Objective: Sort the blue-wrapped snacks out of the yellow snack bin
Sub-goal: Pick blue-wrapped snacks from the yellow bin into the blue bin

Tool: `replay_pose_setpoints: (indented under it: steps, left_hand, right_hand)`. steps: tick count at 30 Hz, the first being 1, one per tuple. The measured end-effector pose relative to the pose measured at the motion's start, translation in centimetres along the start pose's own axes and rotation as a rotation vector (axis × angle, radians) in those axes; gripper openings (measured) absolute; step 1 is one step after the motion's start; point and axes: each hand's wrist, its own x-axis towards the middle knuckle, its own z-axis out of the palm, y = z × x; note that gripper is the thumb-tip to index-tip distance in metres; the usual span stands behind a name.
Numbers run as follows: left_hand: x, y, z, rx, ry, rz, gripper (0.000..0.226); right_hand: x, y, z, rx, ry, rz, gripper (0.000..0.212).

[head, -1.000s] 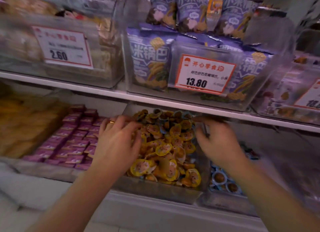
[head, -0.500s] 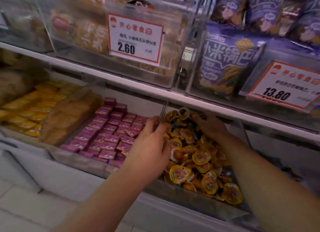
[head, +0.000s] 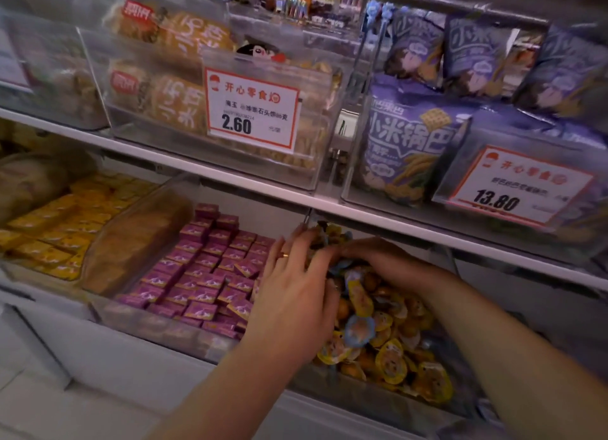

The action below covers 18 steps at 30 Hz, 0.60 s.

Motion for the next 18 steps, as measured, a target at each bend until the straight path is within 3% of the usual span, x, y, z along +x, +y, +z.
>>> replay_pose_setpoints:
  steps: [3,8,14,18]
  left_hand:
    - [-0.7,1.0,1.1,-0.08,-0.097,0.013,0.049]
    - [-1.2,0.5,3.8,0.032,-0.355,-0.036,0.068]
    - [0.0,-0.4,3.3,-0.092,-0.29,-0.066,0.042]
    - [0.1,-0.5,2.7,-0.154,-0.235,-0.069,0.031]
  right_hand:
    - [-3.1,0.8,-1.1,0.016,0.032,0.03,0.025]
    - [-6.2,2.8,-0.8,-0.402,0.072,-0.075,0.037]
    - [-8.2,4.4,-1.8,-0.734,0.096,-0.07,0.043]
    - [-8.7,4.4,-2.1,-0.686,0.197,-0.13,0.038]
